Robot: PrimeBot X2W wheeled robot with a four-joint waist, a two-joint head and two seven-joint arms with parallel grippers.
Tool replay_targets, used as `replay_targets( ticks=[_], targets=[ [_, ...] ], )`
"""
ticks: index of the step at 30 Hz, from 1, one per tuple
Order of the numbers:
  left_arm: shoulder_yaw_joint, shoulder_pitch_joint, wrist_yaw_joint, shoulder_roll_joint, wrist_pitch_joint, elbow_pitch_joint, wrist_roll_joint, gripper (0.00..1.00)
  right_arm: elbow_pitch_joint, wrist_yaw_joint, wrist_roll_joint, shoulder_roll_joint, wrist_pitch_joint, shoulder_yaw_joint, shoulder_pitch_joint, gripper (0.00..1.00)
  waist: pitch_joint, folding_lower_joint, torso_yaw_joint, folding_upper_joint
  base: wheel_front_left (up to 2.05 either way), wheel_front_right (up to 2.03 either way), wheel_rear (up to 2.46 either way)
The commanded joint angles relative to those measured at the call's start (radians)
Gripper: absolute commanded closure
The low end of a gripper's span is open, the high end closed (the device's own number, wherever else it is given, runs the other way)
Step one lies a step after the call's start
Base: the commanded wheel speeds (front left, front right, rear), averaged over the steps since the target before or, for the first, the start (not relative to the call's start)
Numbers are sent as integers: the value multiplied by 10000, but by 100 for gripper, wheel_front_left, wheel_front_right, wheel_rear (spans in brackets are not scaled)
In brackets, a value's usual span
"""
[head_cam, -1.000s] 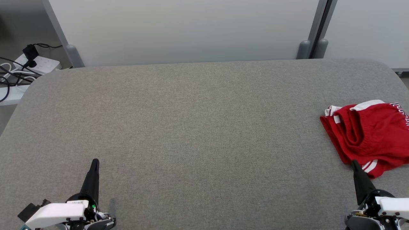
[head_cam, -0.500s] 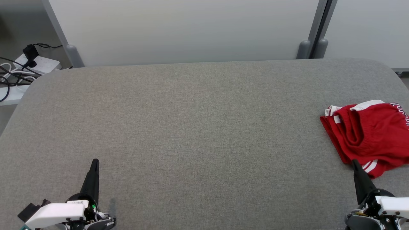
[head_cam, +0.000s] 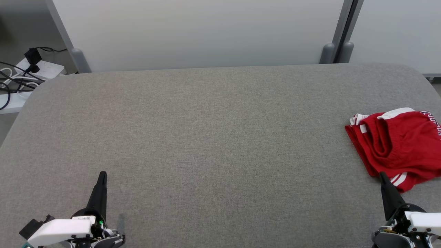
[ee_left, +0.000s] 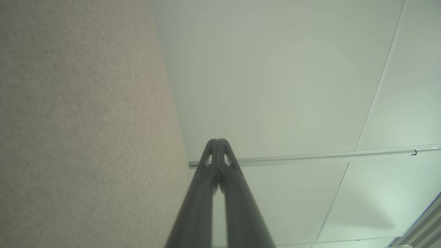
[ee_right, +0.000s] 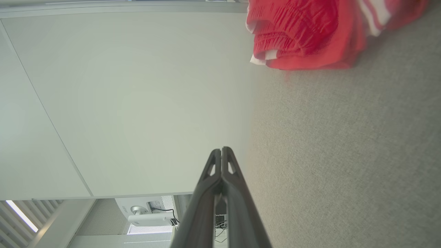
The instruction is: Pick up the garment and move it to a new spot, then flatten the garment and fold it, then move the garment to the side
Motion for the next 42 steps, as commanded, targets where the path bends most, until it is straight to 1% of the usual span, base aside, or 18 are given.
replay_targets(
  ticks=[1,42],
  targets=[
    [330,-559,-86,74,68,-230,-44,100,-270,46,-41,-133,87,167,-445,100,0,0,0,0,0,0,0],
    [327,-559,-86,74,66,-231,-46,100,-269,46,-73,-106,119,128,-449,100,0,0,0,0,0,0,0]
  ],
)
